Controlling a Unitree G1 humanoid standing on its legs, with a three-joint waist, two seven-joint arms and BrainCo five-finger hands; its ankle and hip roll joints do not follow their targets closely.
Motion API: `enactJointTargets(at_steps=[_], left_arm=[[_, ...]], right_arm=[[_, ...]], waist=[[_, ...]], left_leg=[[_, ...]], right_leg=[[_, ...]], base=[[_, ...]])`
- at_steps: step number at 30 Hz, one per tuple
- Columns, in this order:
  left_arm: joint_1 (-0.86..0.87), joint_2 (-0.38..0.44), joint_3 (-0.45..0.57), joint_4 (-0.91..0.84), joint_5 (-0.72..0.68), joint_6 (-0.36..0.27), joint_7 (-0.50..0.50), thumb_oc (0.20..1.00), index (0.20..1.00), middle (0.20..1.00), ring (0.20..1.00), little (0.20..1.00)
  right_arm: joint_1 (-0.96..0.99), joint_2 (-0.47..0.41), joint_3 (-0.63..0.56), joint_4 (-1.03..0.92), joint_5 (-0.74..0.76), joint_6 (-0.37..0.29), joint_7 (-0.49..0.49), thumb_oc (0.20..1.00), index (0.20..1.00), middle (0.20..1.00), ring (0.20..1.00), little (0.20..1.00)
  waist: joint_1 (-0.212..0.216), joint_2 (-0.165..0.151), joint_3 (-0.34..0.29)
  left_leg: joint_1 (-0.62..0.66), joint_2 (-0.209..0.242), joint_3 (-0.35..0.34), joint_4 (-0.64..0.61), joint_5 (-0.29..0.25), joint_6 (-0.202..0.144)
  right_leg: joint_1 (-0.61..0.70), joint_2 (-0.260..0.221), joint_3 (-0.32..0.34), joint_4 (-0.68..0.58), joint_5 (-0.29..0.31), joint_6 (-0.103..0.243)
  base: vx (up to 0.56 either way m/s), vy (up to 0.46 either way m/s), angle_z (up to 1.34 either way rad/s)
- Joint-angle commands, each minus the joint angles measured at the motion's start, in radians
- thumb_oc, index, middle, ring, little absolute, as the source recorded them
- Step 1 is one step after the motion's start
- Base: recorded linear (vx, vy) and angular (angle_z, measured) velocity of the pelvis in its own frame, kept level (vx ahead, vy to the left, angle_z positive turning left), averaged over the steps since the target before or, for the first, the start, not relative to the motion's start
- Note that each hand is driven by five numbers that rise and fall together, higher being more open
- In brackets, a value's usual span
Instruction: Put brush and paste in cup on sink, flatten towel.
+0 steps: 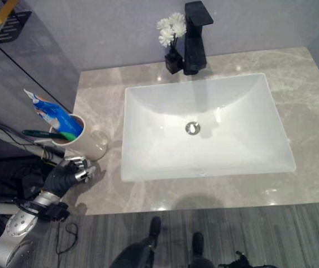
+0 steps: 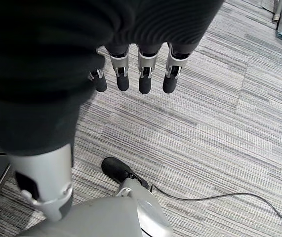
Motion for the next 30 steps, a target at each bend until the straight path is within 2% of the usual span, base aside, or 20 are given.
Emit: enactJointTargets(at_steps=[1,8,14,22,30], left_arm=[[-0.006,-0.036,0.039,0.053,0.044,-0.019,0.053,0.2,0.2,0.2,0.2,0.2],[-0.069,-0.045,0.075,0.108,0.091,-0.033,0.095,0.2,0.2,0.2,0.2,0.2],[-0.17,-0.003,0.114,0.188,0.105,-0.053,0.141,0.2,0.2,0.2,0.2,0.2],[-0.324,0.052,0.089,0.303,0.121,-0.064,0.19,0.2,0.2,0.2,0.2,0.2],[-0.357,0.036,0.073,0.306,0.117,-0.068,0.204,0.2,0.2,0.2,0.2,0.2]], right_arm=[[-0.008,-0.015,0.044,-0.032,0.037,-0.007,-0.021,1.0,1.0,1.0,1.0,1.0],[-0.006,-0.006,0.05,-0.05,0.047,-0.011,-0.02,1.0,1.0,1.0,1.0,1.0],[-0.006,-0.003,0.058,-0.062,0.055,-0.013,-0.013,1.0,1.0,1.0,1.0,1.0],[-0.029,0.001,0.089,-0.079,0.063,-0.015,-0.009,1.0,1.0,1.0,1.0,1.0],[-0.042,0.009,0.093,-0.081,0.067,-0.018,-0.017,1.0,1.0,1.0,1.0,1.0]], waist=[[-0.017,-0.034,-0.015],[-0.021,-0.061,-0.015],[-0.028,-0.081,-0.017],[-0.041,-0.101,-0.011],[-0.046,-0.111,-0.007]], left_leg=[[-0.032,-0.018,-0.015,0.01,-0.026,0.043],[-0.045,-0.012,-0.015,0.012,-0.028,0.042],[-0.06,-0.009,-0.015,0.011,-0.028,0.039],[-0.084,-0.003,-0.006,0.013,-0.028,0.039],[-0.092,-0.001,0.005,0.011,-0.028,0.039]], right_leg=[[-0.058,-0.001,0.014,0.006,0.021,0.005],[-0.072,0.004,0.02,0.006,0.018,0.005],[-0.088,0.006,0.026,0.006,0.019,0.005],[-0.114,0.006,0.042,0.006,0.028,0.008],[-0.13,0.008,0.057,0.006,0.036,0.012]], base=[[0.03,-0.003,-0.05],[0.02,-0.002,-0.04],[0.02,0.005,-0.06],[0.01,0.002,0.0],[0.01,0.008,-0.06]])
